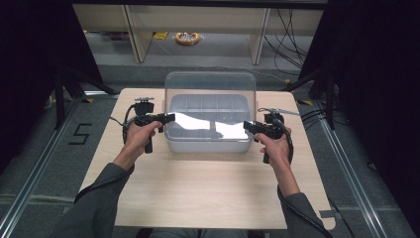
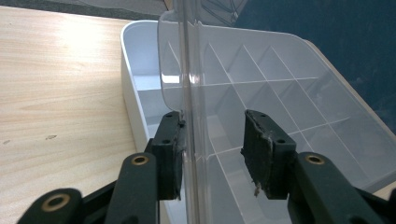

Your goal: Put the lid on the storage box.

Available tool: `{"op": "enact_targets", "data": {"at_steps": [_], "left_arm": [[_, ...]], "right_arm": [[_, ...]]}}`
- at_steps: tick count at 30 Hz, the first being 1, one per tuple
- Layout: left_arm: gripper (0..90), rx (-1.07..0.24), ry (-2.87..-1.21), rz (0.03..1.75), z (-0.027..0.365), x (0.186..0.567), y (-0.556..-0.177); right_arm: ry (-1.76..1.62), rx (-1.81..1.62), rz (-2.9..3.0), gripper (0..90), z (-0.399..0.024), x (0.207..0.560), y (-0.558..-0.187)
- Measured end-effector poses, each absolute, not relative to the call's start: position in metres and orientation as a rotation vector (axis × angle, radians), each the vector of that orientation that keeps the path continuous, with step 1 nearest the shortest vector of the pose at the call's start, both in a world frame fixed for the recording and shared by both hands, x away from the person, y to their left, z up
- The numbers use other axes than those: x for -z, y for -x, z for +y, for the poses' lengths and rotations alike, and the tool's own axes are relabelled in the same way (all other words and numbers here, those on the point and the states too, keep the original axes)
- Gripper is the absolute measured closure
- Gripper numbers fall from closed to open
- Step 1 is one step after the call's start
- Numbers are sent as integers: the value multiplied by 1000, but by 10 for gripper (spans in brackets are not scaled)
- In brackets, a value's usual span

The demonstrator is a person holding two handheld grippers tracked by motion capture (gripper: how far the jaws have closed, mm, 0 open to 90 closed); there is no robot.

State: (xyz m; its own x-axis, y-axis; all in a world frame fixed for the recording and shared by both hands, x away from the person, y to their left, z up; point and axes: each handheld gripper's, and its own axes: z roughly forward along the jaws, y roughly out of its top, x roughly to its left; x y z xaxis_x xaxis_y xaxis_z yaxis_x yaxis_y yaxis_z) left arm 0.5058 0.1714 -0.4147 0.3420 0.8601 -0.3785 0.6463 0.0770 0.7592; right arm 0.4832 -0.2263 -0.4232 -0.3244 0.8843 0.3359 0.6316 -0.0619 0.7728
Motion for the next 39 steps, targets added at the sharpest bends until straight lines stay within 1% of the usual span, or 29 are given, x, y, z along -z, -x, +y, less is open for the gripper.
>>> {"op": "enact_targets", "data": {"at_steps": [6, 9, 10, 11, 13, 16, 17, 19, 23, 26, 28, 30, 34, 39], "left_arm": [[579, -272, -1654, 1378, 173, 415, -506], [579, -272, -1649, 1386, 174, 417, -506], [579, -269, -1655, 1389, 175, 417, -506], [573, -268, -1637, 1397, 173, 419, -507], [570, -262, -1650, 1402, 174, 421, -509], [564, -249, -1649, 1412, 175, 425, -511], [562, -249, -1630, 1422, 173, 426, -512], [557, -258, -1648, 1420, 173, 428, -513], [552, -254, -1642, 1427, 172, 430, -515], [549, -250, -1654, 1430, 173, 432, -516], [548, -245, -1635, 1438, 172, 435, -517], [545, -240, -1646, 1442, 173, 436, -519], [541, -233, -1628, 1451, 172, 440, -520], [532, -243, -1648, 1452, 172, 444, -521]], "right_arm": [[-1688, -1358, 1928, 543, -223, 421, -481], [-1689, -1354, 1933, 542, -222, 423, -481], [-1641, -1344, 1946, 542, -225, 425, -484], [-1703, -1354, 1928, 539, -221, 425, -483], [-1658, -1351, 1946, 536, -224, 426, -486], [-1731, -1360, 1923, 530, -220, 428, -487], [-1712, -1357, 1924, 528, -221, 429, -488], [-1704, -1348, 1925, 524, -222, 431, -490], [-1766, -1353, 1908, 523, -220, 431, -490], [-1697, -1363, 1929, 521, -224, 434, -494], [-1753, -1361, 1906, 519, -222, 434, -494], [-1719, -1352, 1913, 514, -223, 437, -496], [-1729, -1354, 1915, 510, -223, 439, -498], [-1767, -1368, 1912, 507, -223, 441, -499]]}}
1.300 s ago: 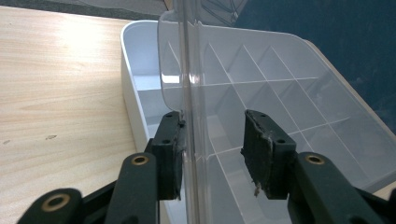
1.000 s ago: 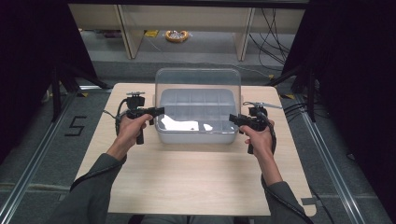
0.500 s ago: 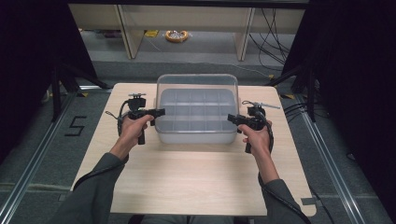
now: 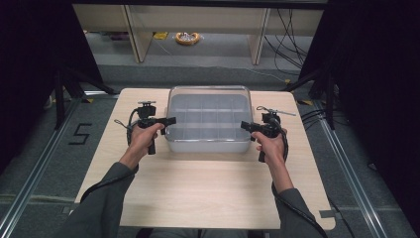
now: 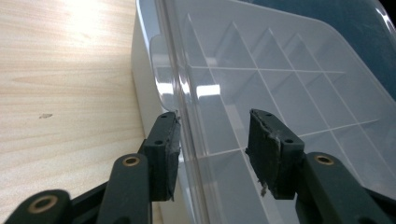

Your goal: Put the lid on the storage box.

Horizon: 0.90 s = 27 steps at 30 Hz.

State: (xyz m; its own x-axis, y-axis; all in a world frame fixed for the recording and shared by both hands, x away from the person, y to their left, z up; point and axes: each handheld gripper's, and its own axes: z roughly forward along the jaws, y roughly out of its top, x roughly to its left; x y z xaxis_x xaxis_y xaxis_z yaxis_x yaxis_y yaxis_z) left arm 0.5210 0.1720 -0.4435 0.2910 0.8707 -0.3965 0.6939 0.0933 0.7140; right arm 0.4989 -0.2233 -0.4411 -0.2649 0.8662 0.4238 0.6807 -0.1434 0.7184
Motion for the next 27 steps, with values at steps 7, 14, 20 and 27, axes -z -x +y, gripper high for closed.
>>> {"op": "enact_targets", "data": {"at_steps": [7, 14, 20, 27], "left_arm": [[530, -238, -1657, 1443, 174, 444, -522], [523, -253, -1653, 1434, 173, 445, -521], [504, -276, -1673, 1425, 172, 445, -521], [472, -268, -1676, 1441, 169, 453, -525]], "right_arm": [[-1816, -1368, 1886, 507, -220, 441, -499], [-1757, -1338, 1898, 504, -221, 443, -503], [-1755, -1324, 1899, 502, -220, 442, -504], [-1739, -1282, 1894, 494, -220, 442, -504]]}}
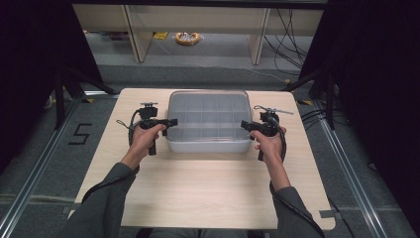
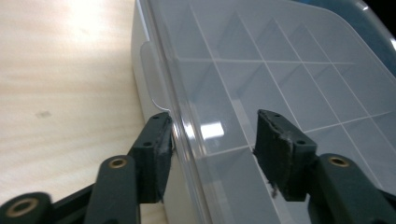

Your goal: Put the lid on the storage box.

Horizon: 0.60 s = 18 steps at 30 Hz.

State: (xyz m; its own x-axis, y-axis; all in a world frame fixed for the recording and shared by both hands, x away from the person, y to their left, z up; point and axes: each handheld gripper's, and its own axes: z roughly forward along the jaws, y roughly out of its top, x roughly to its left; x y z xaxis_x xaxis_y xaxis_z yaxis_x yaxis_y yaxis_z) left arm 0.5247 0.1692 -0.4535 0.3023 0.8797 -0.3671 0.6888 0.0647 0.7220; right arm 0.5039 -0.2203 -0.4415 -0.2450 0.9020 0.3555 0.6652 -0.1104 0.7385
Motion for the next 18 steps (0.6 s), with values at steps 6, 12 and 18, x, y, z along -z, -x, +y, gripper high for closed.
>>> {"op": "enact_targets", "data": {"at_steps": [6, 12, 18], "left_arm": [[528, -358, -1742, 1418, 165, 448, -524], [523, -337, -1733, 1426, 166, 448, -524], [510, -325, -1719, 1427, 167, 450, -524]], "right_arm": [[-1750, -1290, 1907, 500, -221, 439, -503], [-1743, -1315, 1908, 502, -223, 440, -501], [-1759, -1318, 1902, 503, -222, 439, -500]]}}
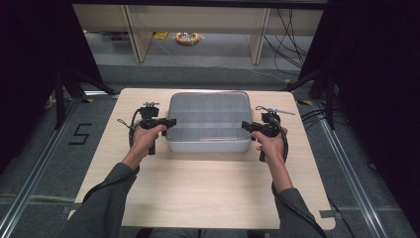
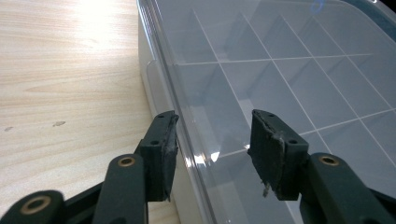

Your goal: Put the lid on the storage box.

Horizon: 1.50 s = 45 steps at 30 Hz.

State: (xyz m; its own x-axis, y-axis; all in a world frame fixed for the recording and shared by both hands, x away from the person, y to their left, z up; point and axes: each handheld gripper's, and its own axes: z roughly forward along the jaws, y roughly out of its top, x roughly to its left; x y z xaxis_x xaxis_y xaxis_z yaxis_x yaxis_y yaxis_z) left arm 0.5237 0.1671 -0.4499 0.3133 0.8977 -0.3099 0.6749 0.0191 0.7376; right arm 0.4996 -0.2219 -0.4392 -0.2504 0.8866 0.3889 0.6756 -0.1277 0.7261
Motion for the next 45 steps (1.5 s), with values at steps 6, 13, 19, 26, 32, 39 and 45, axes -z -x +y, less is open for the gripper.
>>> {"op": "enact_targets", "data": {"at_steps": [6, 13, 19, 26, 32, 39, 45], "left_arm": [[508, -316, -1714, 1431, 167, 450, -524], [506, -289, -1703, 1443, 169, 452, -524], [507, -278, -1699, 1443, 169, 452, -523], [482, -295, -1700, 1439, 167, 452, -522], [458, -291, -1695, 1424, 168, 446, -520], [424, -281, -1680, 1420, 168, 442, -516], [410, -270, -1677, 1401, 169, 440, -511]], "right_arm": [[-1734, -1311, 1920, 511, -225, 441, -499], [-1705, -1305, 1920, 540, -230, 439, -496], [-1757, -1311, 1897, 532, -227, 438, -493], [-1737, -1315, 1913, 527, -229, 439, -493], [-1720, -1313, 1909, 520, -230, 438, -494], [-1702, -1316, 1891, 496, -233, 437, -494], [-1759, -1345, 1874, 476, -229, 433, -490]]}}
